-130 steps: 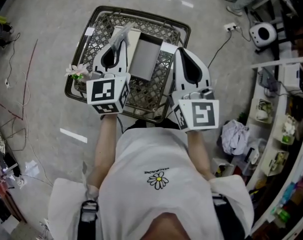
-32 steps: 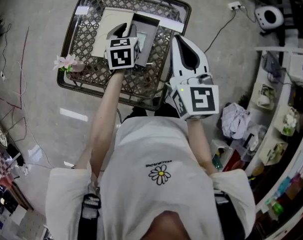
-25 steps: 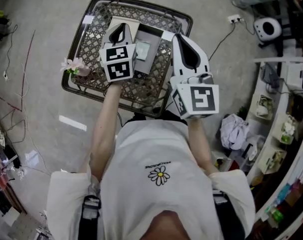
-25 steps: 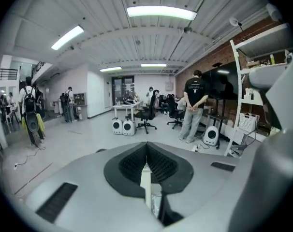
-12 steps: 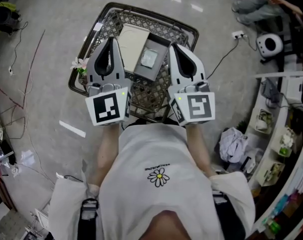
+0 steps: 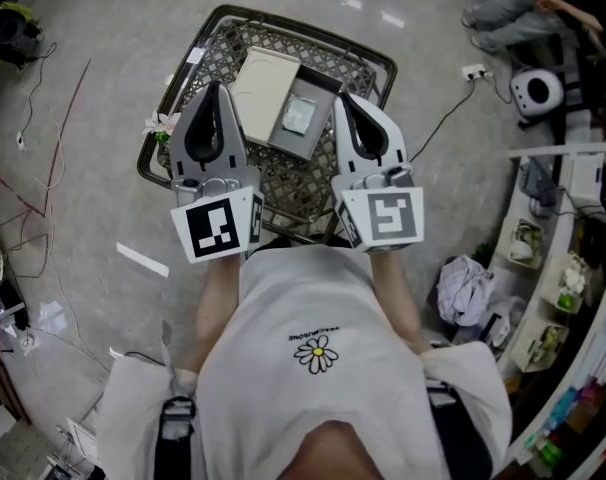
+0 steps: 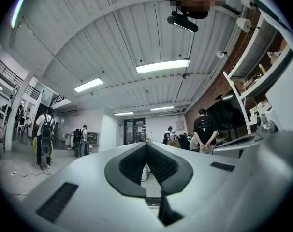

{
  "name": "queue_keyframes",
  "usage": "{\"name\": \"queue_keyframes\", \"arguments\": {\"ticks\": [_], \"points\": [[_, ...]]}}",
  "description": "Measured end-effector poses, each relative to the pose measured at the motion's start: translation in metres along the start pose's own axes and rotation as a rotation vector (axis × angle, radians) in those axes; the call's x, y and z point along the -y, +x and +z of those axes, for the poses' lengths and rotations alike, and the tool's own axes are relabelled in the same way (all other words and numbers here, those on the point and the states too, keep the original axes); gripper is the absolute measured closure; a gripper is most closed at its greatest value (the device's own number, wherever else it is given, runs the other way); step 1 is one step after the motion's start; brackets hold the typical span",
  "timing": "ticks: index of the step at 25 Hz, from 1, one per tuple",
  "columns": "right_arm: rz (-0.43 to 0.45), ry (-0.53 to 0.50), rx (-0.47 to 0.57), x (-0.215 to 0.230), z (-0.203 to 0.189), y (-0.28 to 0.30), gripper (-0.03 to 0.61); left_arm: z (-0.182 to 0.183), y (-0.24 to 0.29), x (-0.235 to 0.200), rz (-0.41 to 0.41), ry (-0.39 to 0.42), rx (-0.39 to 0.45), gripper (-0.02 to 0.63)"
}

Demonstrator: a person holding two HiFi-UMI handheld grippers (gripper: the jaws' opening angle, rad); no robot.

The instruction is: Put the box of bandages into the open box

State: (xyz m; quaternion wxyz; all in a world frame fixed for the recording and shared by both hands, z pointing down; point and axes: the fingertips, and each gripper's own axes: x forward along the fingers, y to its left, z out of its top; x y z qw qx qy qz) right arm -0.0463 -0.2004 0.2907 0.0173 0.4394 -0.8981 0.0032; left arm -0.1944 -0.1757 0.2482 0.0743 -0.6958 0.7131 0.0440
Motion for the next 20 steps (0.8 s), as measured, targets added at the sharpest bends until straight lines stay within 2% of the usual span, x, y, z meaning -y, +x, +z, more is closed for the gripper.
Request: {"name": "queue_keyframes", "arguments": {"ticks": [4,20], "points": [[-0.005,-0.002,0.005,-0.001,0.003,-0.003,0.549,0.003,-0.003,0.001,0.001,-0.021,0.003,0.595],[-0.035,-0.004,0.008,-0.001,0.004,-0.013,0.549,0.011,-0.011,0.009,-0.025,-0.022,0.026,0.595]]}}
